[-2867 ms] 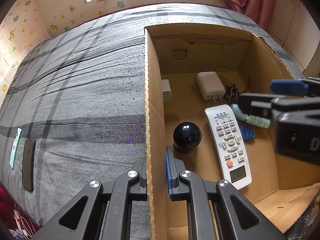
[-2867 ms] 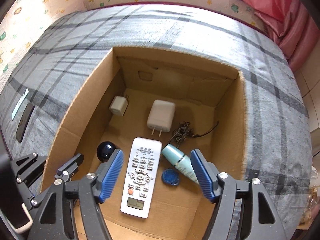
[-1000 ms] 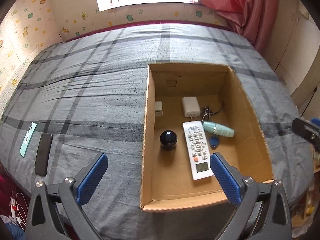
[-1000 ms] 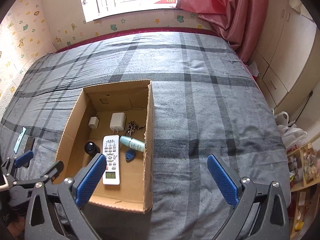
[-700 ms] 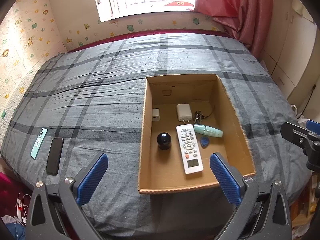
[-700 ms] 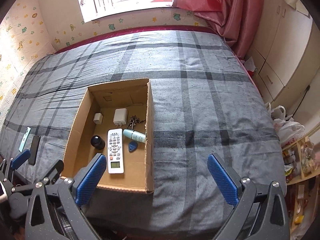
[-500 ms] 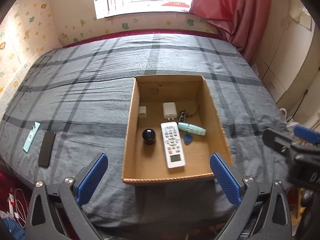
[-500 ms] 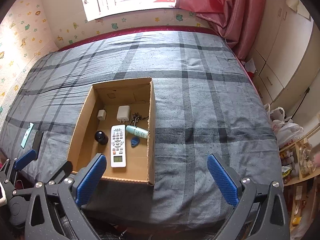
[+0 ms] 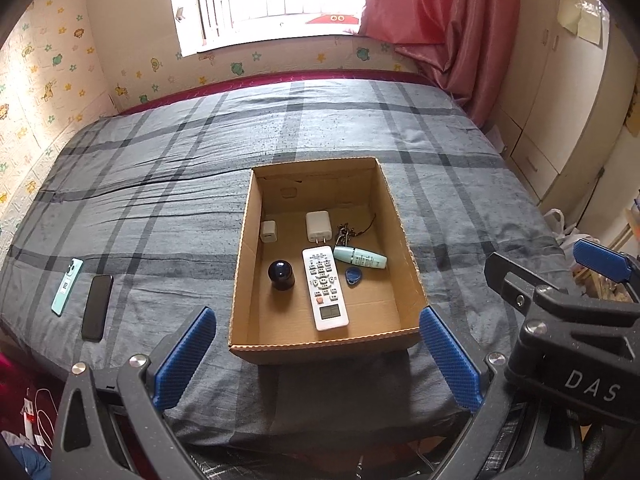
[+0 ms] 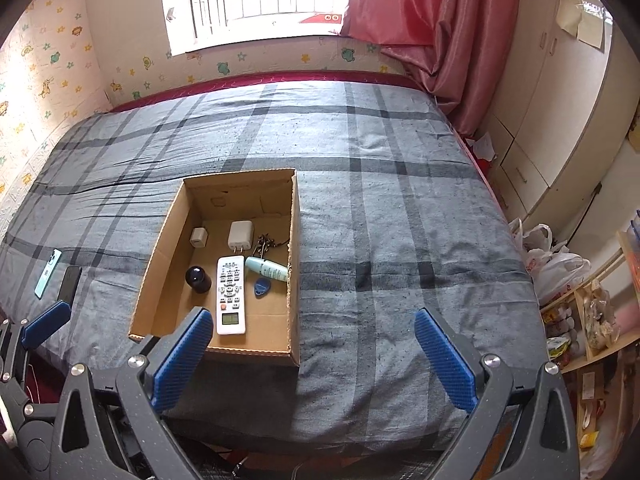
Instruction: Organize rigid objects
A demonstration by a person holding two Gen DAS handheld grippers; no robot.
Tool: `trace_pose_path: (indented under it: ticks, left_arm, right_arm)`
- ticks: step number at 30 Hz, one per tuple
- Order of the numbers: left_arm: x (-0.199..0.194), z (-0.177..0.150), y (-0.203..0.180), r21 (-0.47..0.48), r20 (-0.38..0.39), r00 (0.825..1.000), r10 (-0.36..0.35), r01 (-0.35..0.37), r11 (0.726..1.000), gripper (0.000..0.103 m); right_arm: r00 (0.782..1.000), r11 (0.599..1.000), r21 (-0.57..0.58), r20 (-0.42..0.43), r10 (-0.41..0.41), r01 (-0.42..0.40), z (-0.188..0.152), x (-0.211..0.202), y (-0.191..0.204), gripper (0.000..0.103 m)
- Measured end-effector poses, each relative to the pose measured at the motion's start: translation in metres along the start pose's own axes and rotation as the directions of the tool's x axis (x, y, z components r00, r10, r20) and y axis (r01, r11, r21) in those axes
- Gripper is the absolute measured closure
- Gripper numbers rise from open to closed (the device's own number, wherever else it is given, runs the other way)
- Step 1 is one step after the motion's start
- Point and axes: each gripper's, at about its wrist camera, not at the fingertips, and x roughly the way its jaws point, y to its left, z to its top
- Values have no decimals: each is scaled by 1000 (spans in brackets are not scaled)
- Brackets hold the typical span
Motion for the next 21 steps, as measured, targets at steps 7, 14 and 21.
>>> trace_pose_path:
  ticks: [7,14,21]
  left_arm:
    - [-4,2,1,-8,13,1000,-7,7,1000,0]
    - [-7,3,-2,2,21,1000,-4,4,1000,0]
    - [-9,4,-4,7,21,1000,-20,20,1000,0]
  right_arm:
    - [1000,1000,-3,1,4,-4,1,1,0,0]
    - [1000,1000,-2,5,6,-6,1,2,-1,0]
    - [1000,1000,7,8,12,-12,1,1,-3,0]
